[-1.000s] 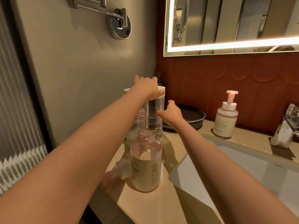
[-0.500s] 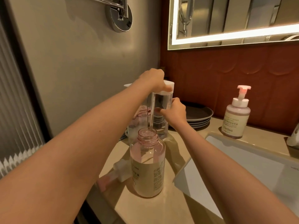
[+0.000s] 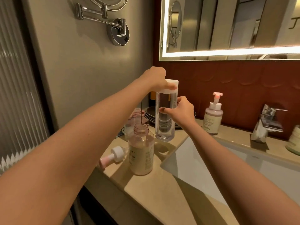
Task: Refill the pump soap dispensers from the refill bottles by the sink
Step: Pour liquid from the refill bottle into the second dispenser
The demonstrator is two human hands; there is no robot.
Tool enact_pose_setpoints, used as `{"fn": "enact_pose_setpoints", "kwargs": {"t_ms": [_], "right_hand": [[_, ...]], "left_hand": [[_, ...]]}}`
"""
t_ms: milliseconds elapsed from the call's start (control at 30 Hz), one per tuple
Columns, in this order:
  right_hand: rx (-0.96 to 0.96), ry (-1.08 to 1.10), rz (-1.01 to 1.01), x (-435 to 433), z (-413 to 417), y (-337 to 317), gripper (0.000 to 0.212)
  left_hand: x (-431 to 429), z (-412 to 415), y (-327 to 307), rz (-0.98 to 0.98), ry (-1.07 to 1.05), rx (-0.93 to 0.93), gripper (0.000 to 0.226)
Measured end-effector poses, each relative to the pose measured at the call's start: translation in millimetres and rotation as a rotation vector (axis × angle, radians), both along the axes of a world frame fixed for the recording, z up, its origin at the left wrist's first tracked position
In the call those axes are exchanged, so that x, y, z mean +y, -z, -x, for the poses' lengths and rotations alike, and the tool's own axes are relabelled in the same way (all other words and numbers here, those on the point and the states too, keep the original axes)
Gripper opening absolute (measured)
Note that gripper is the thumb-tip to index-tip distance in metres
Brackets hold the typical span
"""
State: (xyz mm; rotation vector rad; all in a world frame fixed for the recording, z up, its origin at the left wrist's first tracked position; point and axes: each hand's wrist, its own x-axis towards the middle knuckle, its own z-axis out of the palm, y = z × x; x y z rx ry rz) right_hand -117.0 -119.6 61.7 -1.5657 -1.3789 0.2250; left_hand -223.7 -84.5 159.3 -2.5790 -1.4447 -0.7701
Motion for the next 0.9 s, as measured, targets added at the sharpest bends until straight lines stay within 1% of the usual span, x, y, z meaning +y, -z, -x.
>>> {"fn": "enact_pose_setpoints", "kwargs": {"t_ms": [100, 233, 400, 667, 767, 900], "right_hand": [[-0.043, 0.017, 0.011, -32, -1, 3, 0.065], [-0.056, 0.034, 0.019, -67, 1, 5, 0.064], [-0.044, 0.037, 0.056, -101, 9, 9, 0.060], [-0.022, 0.022, 0.072, -136, 16, 24, 0.069], [0.010, -0.007, 0.081, -142, 16, 29, 0.069], [0.057, -0.045, 0.081, -144, 15, 35, 0.070]], "left_hand": [[-22, 4, 3, 0.032, 0.028, 0.033, 0.066], [-46, 9, 6, 0.042, 0.057, 0.076, 0.049], [-72, 15, 10, 0.056, 0.072, 0.096, 0.050], [-108, 23, 26, 0.038, 0.061, 0.139, 0.062], [-114, 22, 31, 0.032, 0.043, 0.172, 0.063], [-117, 21, 36, 0.023, 0.033, 0.163, 0.065]]}}
